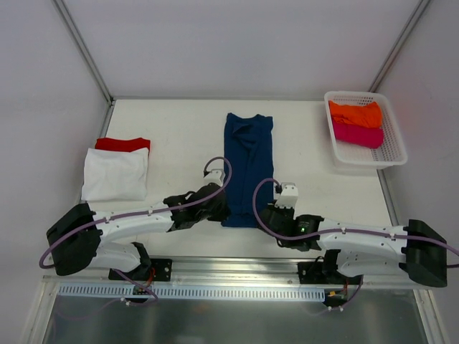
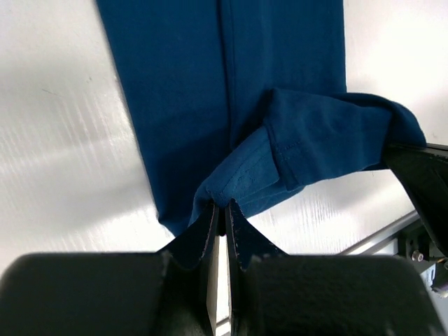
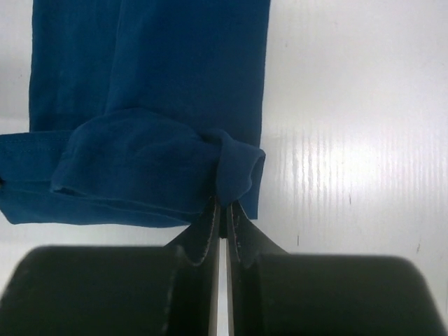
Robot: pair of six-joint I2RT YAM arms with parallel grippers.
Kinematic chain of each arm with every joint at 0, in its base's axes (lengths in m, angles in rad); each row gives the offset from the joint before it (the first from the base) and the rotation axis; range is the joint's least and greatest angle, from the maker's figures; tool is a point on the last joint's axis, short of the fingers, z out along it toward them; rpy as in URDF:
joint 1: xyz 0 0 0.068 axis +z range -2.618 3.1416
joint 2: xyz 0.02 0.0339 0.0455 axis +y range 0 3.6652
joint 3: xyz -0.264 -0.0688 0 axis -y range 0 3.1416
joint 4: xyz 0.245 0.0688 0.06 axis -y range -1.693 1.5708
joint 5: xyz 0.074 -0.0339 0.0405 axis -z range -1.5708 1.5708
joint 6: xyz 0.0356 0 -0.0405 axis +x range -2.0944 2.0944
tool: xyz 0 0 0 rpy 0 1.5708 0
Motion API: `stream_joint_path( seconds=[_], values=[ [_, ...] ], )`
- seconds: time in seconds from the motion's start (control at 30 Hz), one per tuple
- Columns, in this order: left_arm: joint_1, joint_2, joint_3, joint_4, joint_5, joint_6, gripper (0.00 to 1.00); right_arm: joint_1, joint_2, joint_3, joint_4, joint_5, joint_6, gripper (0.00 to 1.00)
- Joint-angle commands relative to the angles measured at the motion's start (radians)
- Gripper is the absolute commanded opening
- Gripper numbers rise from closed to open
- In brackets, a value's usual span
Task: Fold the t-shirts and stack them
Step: Fold the tshirt
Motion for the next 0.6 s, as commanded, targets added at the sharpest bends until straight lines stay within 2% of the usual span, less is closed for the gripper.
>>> stream_joint_path(
  seconds=[0.0, 0.33, 0.57],
  values=[
    [0.039, -0.027, 0.024, 0.002, 0.014, 0.044, 0.0, -0.055, 0.046, 0.064, 0.136, -0.062, -0.125, 0.0],
    [0.175, 0.05, 0.115, 0.004, 0.066, 0.115, 0.0, -0.23, 0.165, 0.189, 0.208, -0.148, -0.309, 0.01],
    [0.28, 0.207, 0.244, 0.018, 0.154, 0.197, 0.0, -0.374, 0.322, 0.286, 0.259, -0.246, -0.409, 0.0]
  ],
)
